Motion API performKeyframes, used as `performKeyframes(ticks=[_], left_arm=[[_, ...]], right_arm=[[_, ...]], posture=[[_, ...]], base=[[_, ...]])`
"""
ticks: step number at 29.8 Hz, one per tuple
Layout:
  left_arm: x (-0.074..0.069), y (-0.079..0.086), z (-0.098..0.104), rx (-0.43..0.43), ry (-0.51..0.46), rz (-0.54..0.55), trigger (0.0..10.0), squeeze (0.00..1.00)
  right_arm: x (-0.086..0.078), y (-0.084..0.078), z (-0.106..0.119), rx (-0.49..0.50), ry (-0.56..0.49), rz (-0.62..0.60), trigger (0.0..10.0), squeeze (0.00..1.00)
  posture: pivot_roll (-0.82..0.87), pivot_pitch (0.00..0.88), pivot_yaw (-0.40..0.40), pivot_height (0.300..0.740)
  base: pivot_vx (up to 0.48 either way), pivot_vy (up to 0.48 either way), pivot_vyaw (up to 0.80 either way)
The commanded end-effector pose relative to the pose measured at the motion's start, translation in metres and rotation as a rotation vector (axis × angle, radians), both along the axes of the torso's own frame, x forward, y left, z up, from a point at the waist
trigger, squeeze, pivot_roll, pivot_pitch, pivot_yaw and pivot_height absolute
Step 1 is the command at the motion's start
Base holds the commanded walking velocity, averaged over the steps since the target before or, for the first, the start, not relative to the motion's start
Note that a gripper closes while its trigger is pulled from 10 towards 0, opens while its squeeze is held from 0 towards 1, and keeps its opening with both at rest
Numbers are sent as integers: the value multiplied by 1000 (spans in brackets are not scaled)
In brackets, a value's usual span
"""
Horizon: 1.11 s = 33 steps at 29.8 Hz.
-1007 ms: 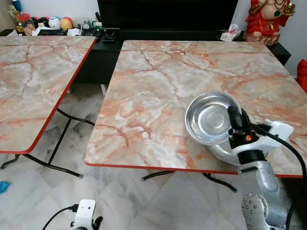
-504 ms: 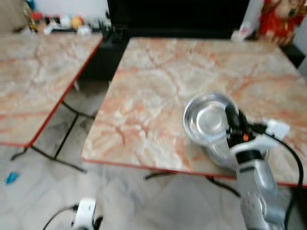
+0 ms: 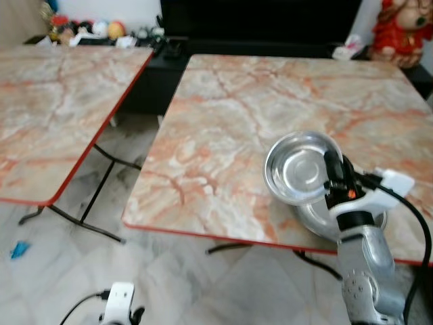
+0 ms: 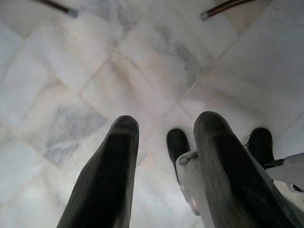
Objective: Setting the table
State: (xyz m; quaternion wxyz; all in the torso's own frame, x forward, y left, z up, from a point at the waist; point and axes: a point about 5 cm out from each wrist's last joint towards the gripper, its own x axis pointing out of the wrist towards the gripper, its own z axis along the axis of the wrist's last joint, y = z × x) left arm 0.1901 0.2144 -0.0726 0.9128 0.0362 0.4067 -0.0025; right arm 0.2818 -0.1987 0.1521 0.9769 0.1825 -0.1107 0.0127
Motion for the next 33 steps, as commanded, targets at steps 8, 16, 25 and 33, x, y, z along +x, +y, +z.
performKeyframes(ticks=[8,16,25,33], left_arm=[[-3,3,-2,0,18,15,10000,0],[-4,3,-2,-10,17,28,10000,0],[-4,3,-2,-6,19,20,10000,0],[-4,3,-2,-6,20,20,10000,0]], right_arm=[[2,1,0,7,7,6,10000,0],[2,2,0,5,3,8,10000,0],[2,2,1,4,-4,6,10000,0],[4,0,0,1,-6,-7,10000,0]], posture=[[-32,77,11,740],[-32,76,12,740],[-32,76,12,740],[-30,77,13,740]], base=[[0,0,-741],[0,218,-741],[0,0,-643],[0,0,0]])
